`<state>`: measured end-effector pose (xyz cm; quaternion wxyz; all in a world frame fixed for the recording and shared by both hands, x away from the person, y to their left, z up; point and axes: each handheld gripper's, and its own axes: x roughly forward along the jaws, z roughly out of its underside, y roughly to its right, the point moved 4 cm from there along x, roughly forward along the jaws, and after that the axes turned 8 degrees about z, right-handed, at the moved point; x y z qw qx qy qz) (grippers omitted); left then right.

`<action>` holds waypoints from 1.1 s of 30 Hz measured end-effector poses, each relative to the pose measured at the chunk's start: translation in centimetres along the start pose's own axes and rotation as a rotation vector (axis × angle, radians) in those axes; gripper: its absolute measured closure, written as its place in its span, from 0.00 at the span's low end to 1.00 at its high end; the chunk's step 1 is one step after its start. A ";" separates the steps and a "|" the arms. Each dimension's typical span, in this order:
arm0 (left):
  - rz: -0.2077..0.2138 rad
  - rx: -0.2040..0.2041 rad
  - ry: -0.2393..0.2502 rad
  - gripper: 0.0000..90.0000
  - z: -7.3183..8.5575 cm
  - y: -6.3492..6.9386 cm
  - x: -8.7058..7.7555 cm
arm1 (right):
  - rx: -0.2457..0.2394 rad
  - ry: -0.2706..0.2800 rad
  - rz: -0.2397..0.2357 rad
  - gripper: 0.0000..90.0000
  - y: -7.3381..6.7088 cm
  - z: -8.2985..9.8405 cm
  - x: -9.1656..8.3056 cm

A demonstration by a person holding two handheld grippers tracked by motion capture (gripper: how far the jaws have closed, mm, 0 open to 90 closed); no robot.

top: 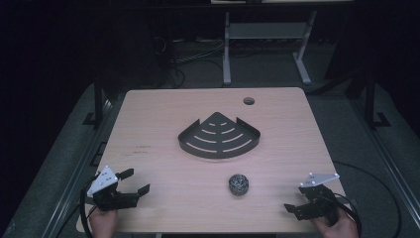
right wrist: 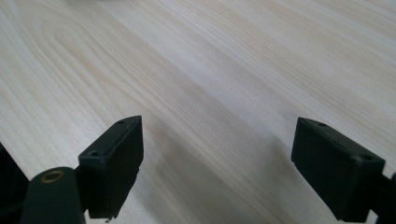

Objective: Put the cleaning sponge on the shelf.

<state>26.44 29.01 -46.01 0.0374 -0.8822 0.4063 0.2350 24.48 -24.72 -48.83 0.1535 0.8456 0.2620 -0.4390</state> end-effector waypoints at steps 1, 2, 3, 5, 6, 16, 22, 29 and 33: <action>0.002 0.002 -0.001 0.15 0.0 -0.1 0.1 | -0.005 0.003 0.002 0.19 0.0 -0.1 0.0; 0.002 0.002 -0.001 0.15 0.0 -0.1 0.1 | -0.005 0.003 0.002 0.19 0.0 -0.1 0.0; 0.001 0.002 0.000 0.15 0.0 -0.1 0.1 | -0.013 0.004 -0.010 0.19 -0.3 -0.4 0.0; 0.000 -0.003 0.001 0.15 0.0 0.0 0.1 | -0.018 0.000 -0.010 0.19 -0.5 -0.4 0.1; 0.002 -0.003 0.001 0.15 0.0 -0.1 0.2 | -0.028 -0.006 -0.018 0.18 -0.8 -0.5 0.2; -0.002 -0.005 0.018 0.15 0.0 -0.2 -0.3 | -0.088 -0.021 -0.048 0.17 -2.2 -2.3 0.2; -0.010 -0.018 0.029 0.15 0.1 -0.3 -0.7 | -0.116 -0.062 -0.073 0.17 -2.9 -3.6 1.2; -0.010 -0.016 0.034 0.15 0.1 -0.4 -0.9 | -0.140 -0.063 -0.090 0.17 -3.6 -4.6 1.9; -0.008 -0.019 0.035 0.15 0.0 -0.3 -0.8 | -0.164 -0.067 -0.098 0.17 -4.2 -5.2 2.2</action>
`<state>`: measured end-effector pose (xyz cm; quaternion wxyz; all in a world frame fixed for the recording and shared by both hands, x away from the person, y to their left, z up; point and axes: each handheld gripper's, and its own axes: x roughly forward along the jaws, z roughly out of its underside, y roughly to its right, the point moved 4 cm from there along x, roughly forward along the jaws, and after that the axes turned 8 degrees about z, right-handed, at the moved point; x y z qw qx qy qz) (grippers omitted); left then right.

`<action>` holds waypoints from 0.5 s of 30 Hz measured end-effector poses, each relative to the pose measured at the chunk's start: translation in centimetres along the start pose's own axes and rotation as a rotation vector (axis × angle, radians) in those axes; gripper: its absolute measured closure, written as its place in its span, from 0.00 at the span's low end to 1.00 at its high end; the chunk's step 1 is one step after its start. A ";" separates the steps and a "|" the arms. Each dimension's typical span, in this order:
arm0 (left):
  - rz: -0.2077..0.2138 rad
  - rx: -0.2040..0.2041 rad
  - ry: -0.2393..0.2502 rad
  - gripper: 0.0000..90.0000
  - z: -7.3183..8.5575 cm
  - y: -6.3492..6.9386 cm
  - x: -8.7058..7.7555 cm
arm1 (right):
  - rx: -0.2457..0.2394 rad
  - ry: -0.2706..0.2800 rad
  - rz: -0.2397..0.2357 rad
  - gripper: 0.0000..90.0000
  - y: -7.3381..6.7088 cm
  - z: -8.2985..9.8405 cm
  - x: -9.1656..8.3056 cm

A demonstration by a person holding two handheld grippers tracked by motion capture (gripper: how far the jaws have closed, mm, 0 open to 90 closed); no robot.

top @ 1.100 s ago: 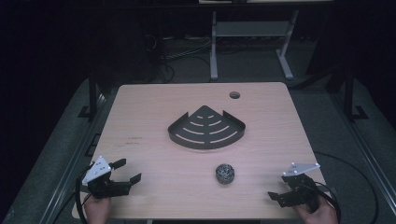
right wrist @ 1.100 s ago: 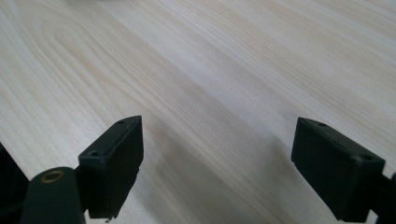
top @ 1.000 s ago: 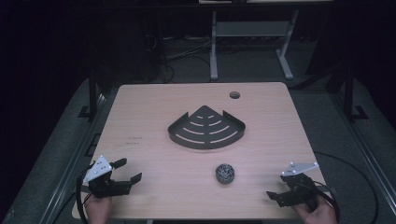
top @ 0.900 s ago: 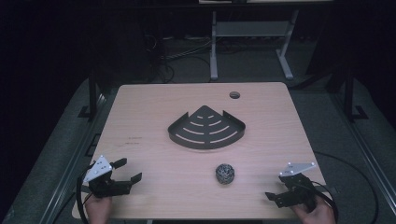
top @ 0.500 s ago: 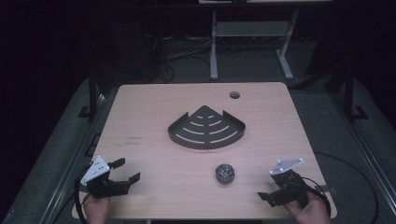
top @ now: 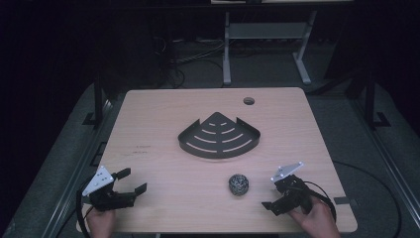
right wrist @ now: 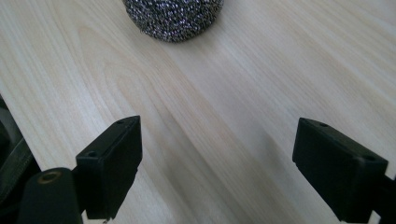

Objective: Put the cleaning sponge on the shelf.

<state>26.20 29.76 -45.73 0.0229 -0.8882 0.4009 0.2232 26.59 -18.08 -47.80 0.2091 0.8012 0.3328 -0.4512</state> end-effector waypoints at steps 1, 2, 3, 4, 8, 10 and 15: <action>0.002 0.006 -0.001 0.15 0.0 0.0 0.0 | -0.003 0.002 -0.001 0.17 0.0 -0.1 0.0; 0.002 0.006 -0.001 0.15 0.0 0.0 0.0 | -0.003 0.002 -0.001 0.17 0.0 -0.1 0.0; 0.003 0.008 -0.003 0.15 0.0 0.0 0.0 | -0.010 0.002 -0.004 0.18 -0.2 -0.4 0.0; 0.003 0.008 -0.003 0.15 0.0 0.0 0.0 | -0.010 0.002 -0.004 0.18 -0.2 -0.4 0.0; 0.003 0.004 0.000 0.15 0.0 0.0 0.0 | -0.020 0.008 -0.016 0.18 -0.4 -1.1 0.0; 0.001 0.005 0.001 0.15 0.0 0.0 0.0 | -0.022 0.009 -0.023 0.18 -0.5 -1.2 0.0; 0.003 0.007 0.000 0.15 0.0 0.0 0.0 | -0.046 0.000 -0.026 0.18 -0.8 -1.9 0.4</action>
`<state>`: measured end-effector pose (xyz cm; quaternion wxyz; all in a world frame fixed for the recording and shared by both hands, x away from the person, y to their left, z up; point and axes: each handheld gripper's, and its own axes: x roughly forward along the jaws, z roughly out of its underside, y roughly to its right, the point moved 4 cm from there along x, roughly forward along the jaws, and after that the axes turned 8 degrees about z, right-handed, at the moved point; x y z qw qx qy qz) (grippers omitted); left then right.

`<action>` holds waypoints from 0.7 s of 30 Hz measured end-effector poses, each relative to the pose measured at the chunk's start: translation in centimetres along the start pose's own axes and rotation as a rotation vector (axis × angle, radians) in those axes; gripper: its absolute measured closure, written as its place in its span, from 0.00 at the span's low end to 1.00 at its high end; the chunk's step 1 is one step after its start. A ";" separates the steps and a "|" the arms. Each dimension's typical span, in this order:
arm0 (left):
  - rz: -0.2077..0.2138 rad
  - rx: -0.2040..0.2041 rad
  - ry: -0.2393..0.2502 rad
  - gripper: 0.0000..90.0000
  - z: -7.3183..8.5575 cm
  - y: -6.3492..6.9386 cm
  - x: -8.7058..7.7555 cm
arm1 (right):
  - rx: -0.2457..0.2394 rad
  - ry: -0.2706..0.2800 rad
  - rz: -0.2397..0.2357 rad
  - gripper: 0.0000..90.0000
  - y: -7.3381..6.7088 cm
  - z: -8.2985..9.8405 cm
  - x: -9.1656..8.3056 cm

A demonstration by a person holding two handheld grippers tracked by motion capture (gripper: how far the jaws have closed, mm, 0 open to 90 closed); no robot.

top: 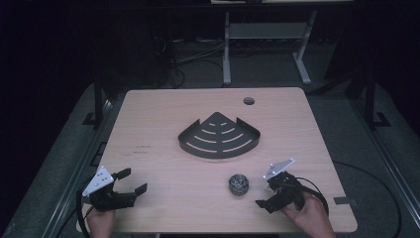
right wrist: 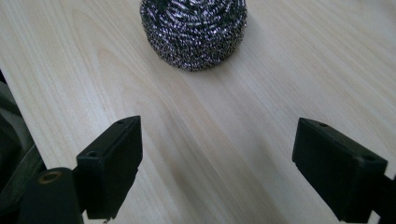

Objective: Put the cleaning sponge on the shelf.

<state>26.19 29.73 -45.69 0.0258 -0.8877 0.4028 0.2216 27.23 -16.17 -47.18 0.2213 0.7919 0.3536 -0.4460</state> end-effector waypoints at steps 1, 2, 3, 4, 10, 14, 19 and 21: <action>0.001 -0.004 0.000 0.15 0.0 0.0 0.0 | -0.005 -0.002 -0.002 0.18 0.0 -0.1 0.1; 0.002 -0.003 -0.001 0.15 0.0 0.0 0.0 | -0.012 -0.006 -0.007 0.17 -0.1 -0.3 0.3; 0.002 -0.003 -0.001 0.15 0.0 0.0 0.0 | -0.012 -0.006 -0.007 0.17 -0.1 -0.3 0.3; 0.002 -0.003 -0.001 0.15 0.0 0.0 0.0 | -0.012 -0.009 -0.005 0.17 -0.1 -0.3 0.3; 0.003 0.001 0.000 0.15 0.0 0.0 0.0 | -0.025 -0.016 -0.008 0.17 -0.4 -1.1 0.6; 0.001 0.001 0.001 0.15 0.0 0.1 0.0 | -0.043 -0.016 -0.012 0.17 -0.7 -1.7 0.6; 0.002 0.000 0.000 0.15 0.0 0.0 0.0 | -0.058 -0.019 -0.018 0.17 -0.8 -2.3 0.7; 0.002 0.001 0.001 0.15 -0.1 0.0 0.0 | -0.065 -0.022 -0.018 0.17 -1.0 -2.6 0.8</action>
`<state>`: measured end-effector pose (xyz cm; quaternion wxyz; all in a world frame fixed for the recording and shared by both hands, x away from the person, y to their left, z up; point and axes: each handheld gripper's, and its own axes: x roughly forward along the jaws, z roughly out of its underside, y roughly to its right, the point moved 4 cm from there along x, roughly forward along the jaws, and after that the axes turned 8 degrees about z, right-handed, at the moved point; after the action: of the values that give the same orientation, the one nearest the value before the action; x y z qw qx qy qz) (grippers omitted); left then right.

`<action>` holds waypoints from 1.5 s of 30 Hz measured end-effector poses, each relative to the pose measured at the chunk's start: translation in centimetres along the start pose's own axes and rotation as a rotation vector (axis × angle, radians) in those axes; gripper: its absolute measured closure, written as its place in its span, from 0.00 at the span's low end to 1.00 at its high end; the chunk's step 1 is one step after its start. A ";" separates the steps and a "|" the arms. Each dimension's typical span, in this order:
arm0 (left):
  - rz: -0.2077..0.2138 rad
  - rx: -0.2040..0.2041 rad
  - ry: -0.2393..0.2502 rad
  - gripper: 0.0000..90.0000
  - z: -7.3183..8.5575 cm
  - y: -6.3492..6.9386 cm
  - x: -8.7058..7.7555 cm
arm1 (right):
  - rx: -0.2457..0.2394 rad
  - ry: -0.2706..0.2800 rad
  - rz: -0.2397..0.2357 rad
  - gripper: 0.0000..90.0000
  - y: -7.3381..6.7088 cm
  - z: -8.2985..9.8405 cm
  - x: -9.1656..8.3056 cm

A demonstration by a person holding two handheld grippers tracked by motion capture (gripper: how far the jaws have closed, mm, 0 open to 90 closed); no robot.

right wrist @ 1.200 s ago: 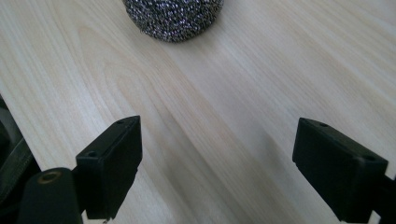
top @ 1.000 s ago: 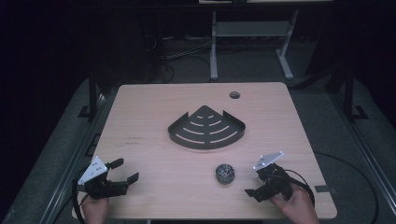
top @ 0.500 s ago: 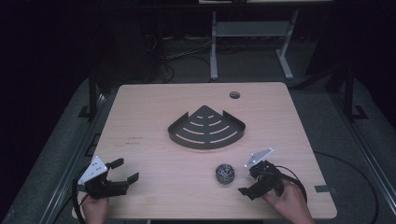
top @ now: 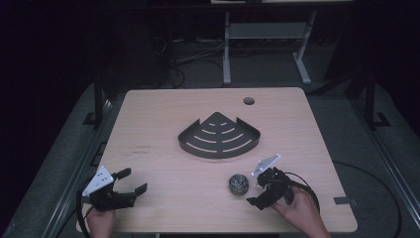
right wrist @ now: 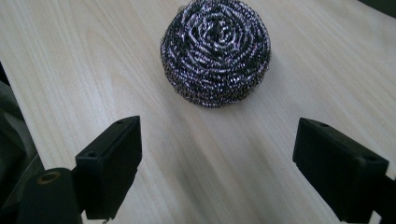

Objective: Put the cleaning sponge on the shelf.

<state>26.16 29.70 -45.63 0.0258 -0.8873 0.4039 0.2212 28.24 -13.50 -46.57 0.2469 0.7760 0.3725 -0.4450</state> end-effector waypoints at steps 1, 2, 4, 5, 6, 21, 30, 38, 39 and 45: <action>0.000 0.001 0.000 0.15 0.0 0.0 0.0 | -0.007 0.000 0.004 0.17 0.0 -0.1 0.0; 0.000 0.001 0.000 0.15 0.0 0.0 0.0 | -0.007 0.000 0.004 0.17 0.0 -0.1 0.0; 0.000 0.000 0.000 0.15 0.0 0.0 0.0 | -0.011 -0.003 -0.001 0.17 0.0 -0.3 0.1; 0.001 0.000 -0.001 0.15 0.0 0.0 0.0 | -0.016 -0.007 -0.002 0.17 -0.1 -0.6 0.1; 0.001 0.000 -0.001 0.15 0.0 0.0 0.0 | -0.016 -0.007 -0.002 0.17 -0.1 -0.6 0.1; 0.002 0.002 0.002 0.15 -0.1 0.0 0.0 | -0.056 -0.039 -0.008 0.17 -0.2 -2.2 1.1; 0.002 0.003 0.004 0.15 -0.1 0.1 0.0 | -0.078 -0.051 -0.006 0.17 -0.3 -3.3 1.5; 0.002 -0.001 0.006 0.15 -0.1 0.1 -0.1 | -0.079 -0.066 -0.016 0.17 -0.3 -4.1 2.3; 0.002 -0.001 0.006 0.15 -0.1 0.1 -0.1 | -0.081 -0.068 -0.016 0.17 -0.3 -4.1 2.4; 0.002 0.000 0.007 0.15 -0.1 0.1 -0.1 | -0.093 -0.083 -0.015 0.17 -0.3 -4.5 2.7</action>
<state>26.09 29.65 -45.48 0.0242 -0.8875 0.4050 0.2183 31.17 -9.07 -46.79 0.2945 0.7418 0.3879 -0.4610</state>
